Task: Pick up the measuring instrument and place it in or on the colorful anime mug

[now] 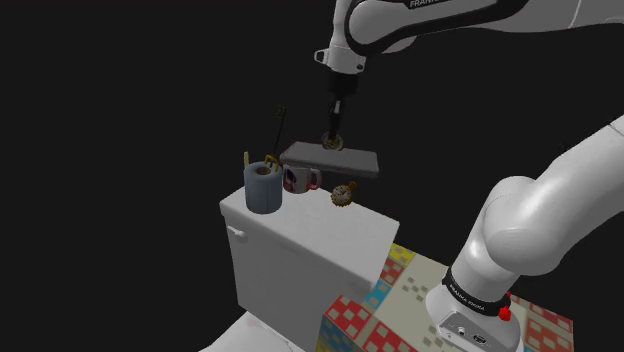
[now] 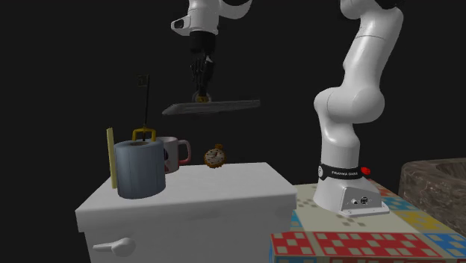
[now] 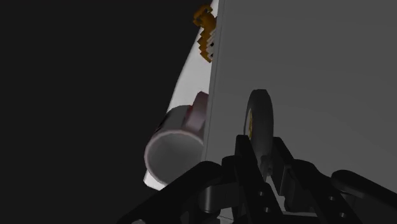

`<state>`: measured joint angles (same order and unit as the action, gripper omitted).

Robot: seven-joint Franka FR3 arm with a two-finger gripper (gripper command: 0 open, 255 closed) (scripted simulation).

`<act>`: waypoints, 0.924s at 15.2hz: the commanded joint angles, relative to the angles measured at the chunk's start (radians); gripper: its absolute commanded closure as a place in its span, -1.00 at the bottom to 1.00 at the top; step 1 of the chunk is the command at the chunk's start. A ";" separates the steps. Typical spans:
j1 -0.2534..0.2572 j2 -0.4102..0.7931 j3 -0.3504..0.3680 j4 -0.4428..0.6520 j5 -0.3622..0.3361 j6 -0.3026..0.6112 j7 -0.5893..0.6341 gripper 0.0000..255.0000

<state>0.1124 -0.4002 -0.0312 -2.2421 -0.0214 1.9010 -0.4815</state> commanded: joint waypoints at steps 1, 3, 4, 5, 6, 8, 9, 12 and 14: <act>-0.005 0.073 -0.013 0.075 -0.001 0.000 -0.018 1.00; -0.009 0.150 -0.023 0.157 0.000 -0.005 -0.034 1.00; -0.011 0.189 -0.028 0.201 0.002 -0.010 -0.042 1.00; -0.014 0.228 -0.033 0.245 0.004 -0.015 -0.050 1.00; -0.016 0.267 -0.038 0.291 0.006 -0.022 -0.058 1.00; -0.023 0.345 -0.044 0.387 0.013 -0.040 -0.074 1.00; -0.027 0.391 -0.048 0.445 0.017 -0.052 -0.082 1.00; -0.030 0.392 -0.044 0.406 0.017 -0.012 -0.082 1.00; -0.032 0.394 -0.043 0.382 0.017 0.014 -0.082 1.00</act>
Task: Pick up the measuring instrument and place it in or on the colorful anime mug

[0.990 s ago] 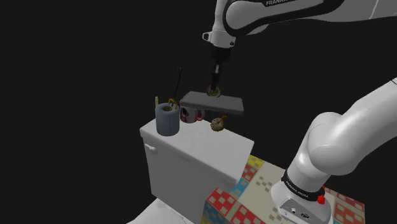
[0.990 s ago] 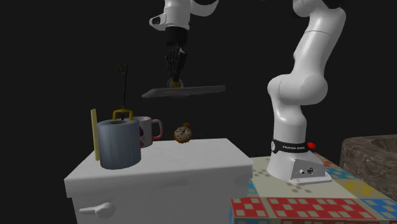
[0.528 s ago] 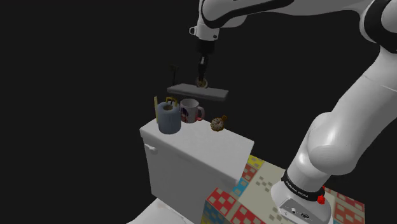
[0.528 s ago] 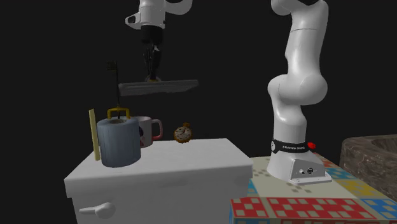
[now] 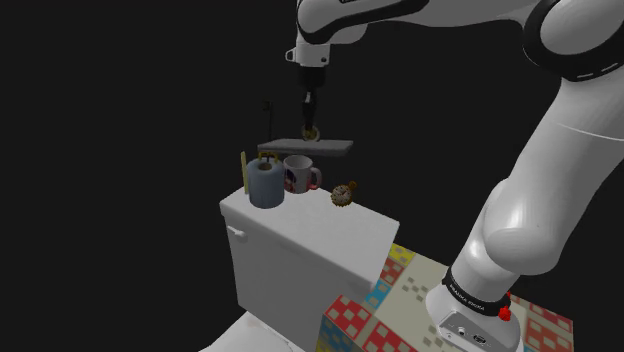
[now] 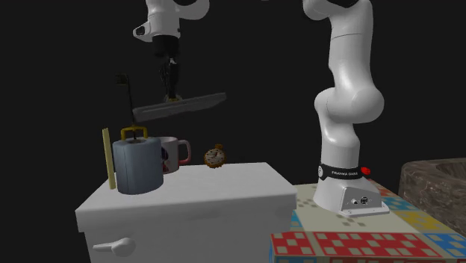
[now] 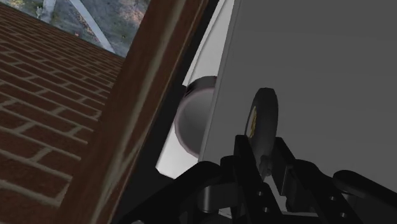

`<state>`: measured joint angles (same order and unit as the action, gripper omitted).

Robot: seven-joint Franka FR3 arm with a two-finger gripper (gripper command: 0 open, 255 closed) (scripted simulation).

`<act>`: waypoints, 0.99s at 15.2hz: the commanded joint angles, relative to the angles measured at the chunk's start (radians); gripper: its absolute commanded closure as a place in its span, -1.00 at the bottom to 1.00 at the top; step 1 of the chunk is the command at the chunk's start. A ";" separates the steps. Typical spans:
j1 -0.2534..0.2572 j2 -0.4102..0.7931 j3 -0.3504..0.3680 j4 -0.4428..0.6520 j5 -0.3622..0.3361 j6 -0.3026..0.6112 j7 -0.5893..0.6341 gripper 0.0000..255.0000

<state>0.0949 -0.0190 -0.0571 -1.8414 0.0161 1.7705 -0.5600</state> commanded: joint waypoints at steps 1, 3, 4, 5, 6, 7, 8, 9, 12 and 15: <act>-0.016 0.014 -0.016 -0.031 -0.021 0.158 -0.004 1.00; -0.018 0.017 -0.013 -0.054 -0.020 0.184 -0.004 1.00; -0.019 0.019 -0.012 -0.065 -0.020 0.197 -0.004 1.00; -0.021 0.022 -0.011 -0.076 -0.020 0.210 -0.004 1.00; -0.022 0.024 -0.010 -0.087 -0.020 0.224 -0.004 1.00; -0.023 0.026 -0.009 -0.098 -0.020 0.237 -0.004 1.00; -0.025 0.029 -0.007 -0.108 -0.020 0.250 -0.004 1.00; -0.026 0.032 -0.006 -0.118 -0.019 0.263 -0.004 1.00; -0.029 0.042 -0.003 -0.147 -0.019 0.302 -0.005 1.00; -0.032 0.046 0.000 -0.155 -0.019 0.313 -0.005 1.00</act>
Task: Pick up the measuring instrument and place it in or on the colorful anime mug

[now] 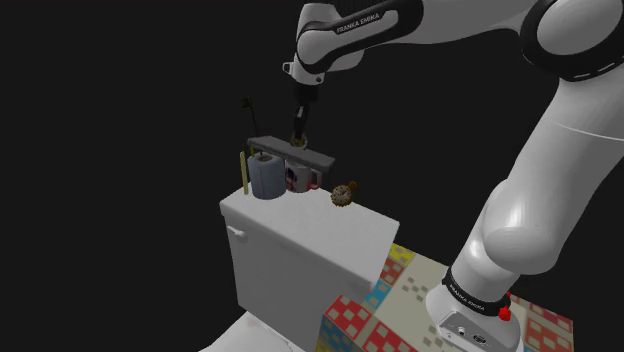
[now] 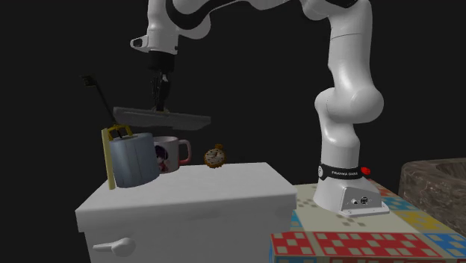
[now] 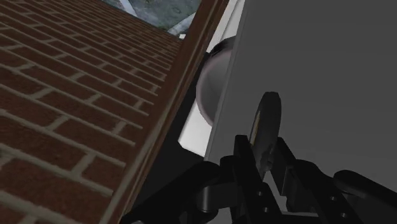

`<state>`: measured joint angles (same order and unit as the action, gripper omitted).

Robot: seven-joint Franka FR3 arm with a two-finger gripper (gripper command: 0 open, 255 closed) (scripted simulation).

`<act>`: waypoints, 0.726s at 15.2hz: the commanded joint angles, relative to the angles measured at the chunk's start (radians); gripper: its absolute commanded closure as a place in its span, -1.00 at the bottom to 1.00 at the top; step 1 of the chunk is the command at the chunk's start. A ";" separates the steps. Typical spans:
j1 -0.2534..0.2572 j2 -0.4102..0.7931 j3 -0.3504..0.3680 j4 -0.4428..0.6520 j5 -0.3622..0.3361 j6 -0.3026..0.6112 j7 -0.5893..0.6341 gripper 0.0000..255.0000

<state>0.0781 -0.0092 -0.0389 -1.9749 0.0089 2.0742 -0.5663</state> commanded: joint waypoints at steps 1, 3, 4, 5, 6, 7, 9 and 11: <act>-0.017 0.036 -0.017 -0.022 -0.012 0.010 0.002 1.00; -0.019 0.036 -0.015 -0.022 -0.012 0.010 0.002 1.00; -0.020 0.036 -0.013 -0.022 -0.012 0.010 0.002 1.00; -0.022 0.036 -0.012 -0.022 -0.012 0.010 0.002 1.00; -0.023 0.036 -0.011 -0.022 -0.012 0.010 0.002 1.00; -0.017 0.020 -0.005 -0.046 -0.013 0.018 0.014 -1.00; -0.014 0.035 -0.002 -0.029 -0.014 0.016 0.019 -1.00; -0.011 0.041 0.001 -0.018 -0.015 0.011 0.026 -1.00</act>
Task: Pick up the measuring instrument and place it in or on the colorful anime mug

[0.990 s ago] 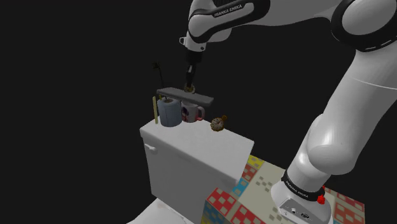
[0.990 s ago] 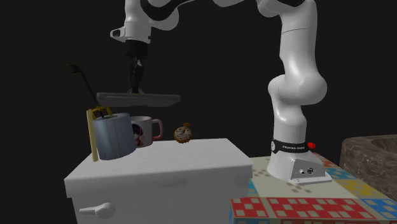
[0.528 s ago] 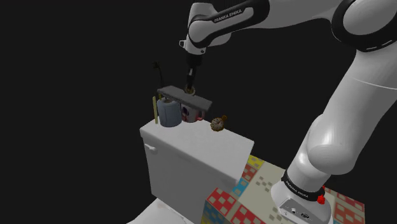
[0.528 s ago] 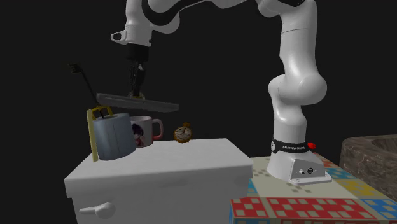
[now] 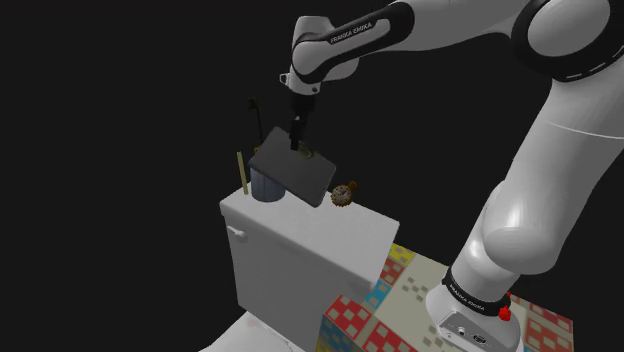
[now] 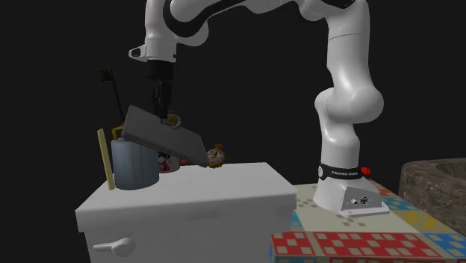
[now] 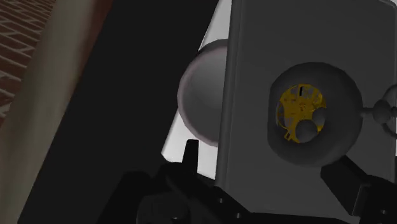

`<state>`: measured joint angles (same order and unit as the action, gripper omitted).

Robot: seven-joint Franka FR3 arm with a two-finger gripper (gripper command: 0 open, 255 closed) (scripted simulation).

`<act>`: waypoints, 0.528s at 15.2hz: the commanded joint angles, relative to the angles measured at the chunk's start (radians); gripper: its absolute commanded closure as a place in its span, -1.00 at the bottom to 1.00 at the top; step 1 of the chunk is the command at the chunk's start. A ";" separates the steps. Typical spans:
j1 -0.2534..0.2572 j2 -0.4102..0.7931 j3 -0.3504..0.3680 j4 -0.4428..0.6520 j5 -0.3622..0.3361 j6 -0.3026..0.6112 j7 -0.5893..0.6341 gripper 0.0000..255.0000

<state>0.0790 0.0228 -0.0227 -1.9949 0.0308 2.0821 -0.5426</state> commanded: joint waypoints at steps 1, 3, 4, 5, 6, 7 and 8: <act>-0.025 0.004 -0.025 -0.002 -0.034 0.002 -0.022 -1.00; -0.025 -0.018 -0.025 0.041 -0.035 -0.062 -0.021 -1.00; -0.027 -0.027 -0.023 0.064 -0.035 -0.094 -0.021 -1.00; -0.028 -0.033 -0.022 0.083 -0.035 -0.119 -0.021 -1.00; -0.029 -0.033 -0.021 0.083 -0.035 -0.119 -0.021 -1.00; -0.030 -0.033 -0.020 0.083 -0.035 -0.119 -0.021 -1.00; -0.031 -0.033 -0.019 0.083 -0.035 -0.119 -0.021 -1.00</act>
<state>0.0607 -0.0117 -0.0274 -1.9315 0.0716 1.9203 -0.5704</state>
